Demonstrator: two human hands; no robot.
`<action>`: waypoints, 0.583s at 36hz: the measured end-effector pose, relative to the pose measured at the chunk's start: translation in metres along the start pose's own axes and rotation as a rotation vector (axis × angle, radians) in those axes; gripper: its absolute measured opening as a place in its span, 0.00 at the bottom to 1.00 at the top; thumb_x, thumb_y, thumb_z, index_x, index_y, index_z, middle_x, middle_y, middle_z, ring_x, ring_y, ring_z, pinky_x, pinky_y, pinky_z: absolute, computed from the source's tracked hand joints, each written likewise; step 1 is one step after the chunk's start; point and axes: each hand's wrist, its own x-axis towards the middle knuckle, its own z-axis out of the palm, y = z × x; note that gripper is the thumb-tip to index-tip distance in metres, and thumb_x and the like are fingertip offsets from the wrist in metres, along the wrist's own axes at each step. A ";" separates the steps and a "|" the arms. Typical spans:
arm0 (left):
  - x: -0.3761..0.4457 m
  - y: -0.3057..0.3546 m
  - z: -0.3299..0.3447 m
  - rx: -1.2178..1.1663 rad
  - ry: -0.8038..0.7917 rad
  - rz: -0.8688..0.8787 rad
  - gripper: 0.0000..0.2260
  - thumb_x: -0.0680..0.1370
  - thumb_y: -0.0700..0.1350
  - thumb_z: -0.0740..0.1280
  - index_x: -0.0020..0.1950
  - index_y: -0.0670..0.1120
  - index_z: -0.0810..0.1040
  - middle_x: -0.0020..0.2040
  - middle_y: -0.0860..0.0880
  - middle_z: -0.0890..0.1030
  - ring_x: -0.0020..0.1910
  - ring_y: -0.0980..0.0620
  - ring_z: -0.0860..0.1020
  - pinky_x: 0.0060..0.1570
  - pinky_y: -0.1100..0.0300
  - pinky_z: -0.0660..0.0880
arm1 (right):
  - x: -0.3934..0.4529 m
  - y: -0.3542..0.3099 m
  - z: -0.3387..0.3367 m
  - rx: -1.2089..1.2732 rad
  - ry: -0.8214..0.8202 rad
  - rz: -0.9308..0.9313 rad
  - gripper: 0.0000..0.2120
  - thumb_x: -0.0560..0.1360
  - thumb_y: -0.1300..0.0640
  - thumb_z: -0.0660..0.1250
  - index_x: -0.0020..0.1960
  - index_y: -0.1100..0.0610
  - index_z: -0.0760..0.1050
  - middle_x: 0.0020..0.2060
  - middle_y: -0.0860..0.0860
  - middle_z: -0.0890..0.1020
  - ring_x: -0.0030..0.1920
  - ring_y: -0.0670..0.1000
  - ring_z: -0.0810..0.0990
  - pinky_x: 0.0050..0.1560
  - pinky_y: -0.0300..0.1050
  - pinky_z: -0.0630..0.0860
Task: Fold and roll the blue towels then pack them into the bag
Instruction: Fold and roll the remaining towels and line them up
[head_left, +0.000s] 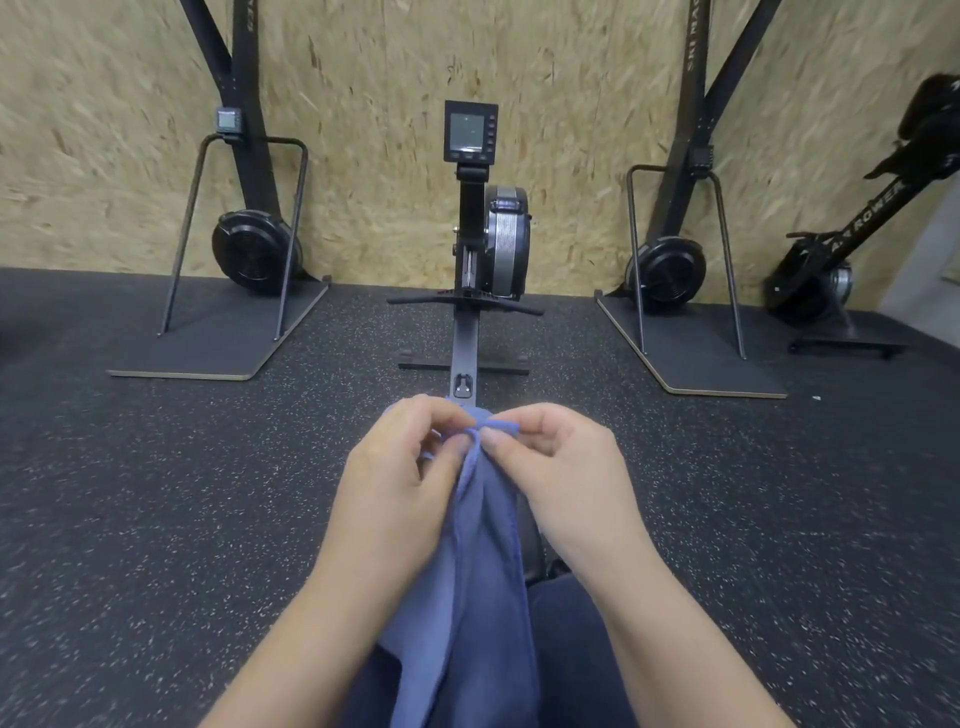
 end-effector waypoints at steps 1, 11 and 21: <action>0.000 0.000 0.000 0.018 0.001 0.019 0.07 0.72 0.45 0.66 0.41 0.58 0.76 0.45 0.59 0.79 0.43 0.59 0.78 0.46 0.64 0.74 | 0.000 0.000 0.000 0.010 -0.004 0.010 0.04 0.73 0.67 0.69 0.43 0.60 0.79 0.31 0.45 0.83 0.33 0.38 0.80 0.34 0.28 0.72; 0.001 0.001 -0.003 0.036 0.016 0.066 0.06 0.69 0.46 0.70 0.38 0.59 0.78 0.42 0.58 0.79 0.39 0.62 0.76 0.40 0.73 0.67 | -0.001 0.004 -0.001 -0.181 -0.117 0.046 0.03 0.79 0.59 0.62 0.49 0.53 0.74 0.37 0.47 0.83 0.40 0.44 0.79 0.49 0.46 0.75; 0.005 0.004 -0.009 0.016 -0.004 0.011 0.05 0.67 0.47 0.74 0.36 0.58 0.81 0.39 0.56 0.78 0.39 0.61 0.76 0.37 0.74 0.66 | -0.004 0.000 -0.007 -0.318 -0.218 0.031 0.09 0.81 0.58 0.58 0.57 0.51 0.75 0.48 0.46 0.84 0.52 0.44 0.81 0.60 0.49 0.74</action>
